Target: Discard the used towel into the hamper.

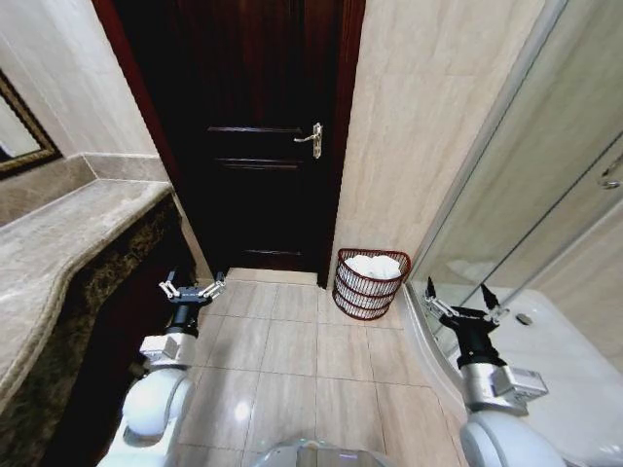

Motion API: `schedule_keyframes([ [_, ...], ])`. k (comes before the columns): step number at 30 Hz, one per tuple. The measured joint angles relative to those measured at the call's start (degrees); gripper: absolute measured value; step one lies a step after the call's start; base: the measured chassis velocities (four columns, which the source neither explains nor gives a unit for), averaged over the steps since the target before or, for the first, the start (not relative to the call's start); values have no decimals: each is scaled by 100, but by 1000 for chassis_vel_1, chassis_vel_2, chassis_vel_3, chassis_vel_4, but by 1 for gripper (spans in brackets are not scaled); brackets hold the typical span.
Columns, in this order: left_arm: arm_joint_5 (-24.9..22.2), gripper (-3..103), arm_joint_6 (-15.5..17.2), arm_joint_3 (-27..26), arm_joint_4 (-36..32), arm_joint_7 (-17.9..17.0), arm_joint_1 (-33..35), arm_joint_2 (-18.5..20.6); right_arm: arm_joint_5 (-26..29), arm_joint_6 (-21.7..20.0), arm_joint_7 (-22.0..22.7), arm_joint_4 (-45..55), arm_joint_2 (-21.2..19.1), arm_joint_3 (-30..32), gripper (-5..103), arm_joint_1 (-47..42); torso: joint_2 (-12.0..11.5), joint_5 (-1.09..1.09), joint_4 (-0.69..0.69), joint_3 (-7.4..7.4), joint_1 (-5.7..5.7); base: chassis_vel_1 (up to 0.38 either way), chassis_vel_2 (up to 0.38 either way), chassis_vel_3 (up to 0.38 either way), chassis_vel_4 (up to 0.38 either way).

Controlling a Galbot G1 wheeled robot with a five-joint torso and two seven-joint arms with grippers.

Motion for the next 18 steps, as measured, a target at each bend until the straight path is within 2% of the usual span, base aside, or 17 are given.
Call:
schedule_keyframes([
  [9, 119, 100, 98, 10, -119, 7, 97, -29, 308, -129, 67, 13, -46, -66, 100, -39, 235, 1, 0, 131, 104, 0, 0, 0, 0],
  [18, 132, 100, 86, -20, -122, 5, 191, -55, 351, -139, 111, 12, -59, -83, 100, -47, 471, 0, 0, 267, 206, 0, 0, 0, 0],
])
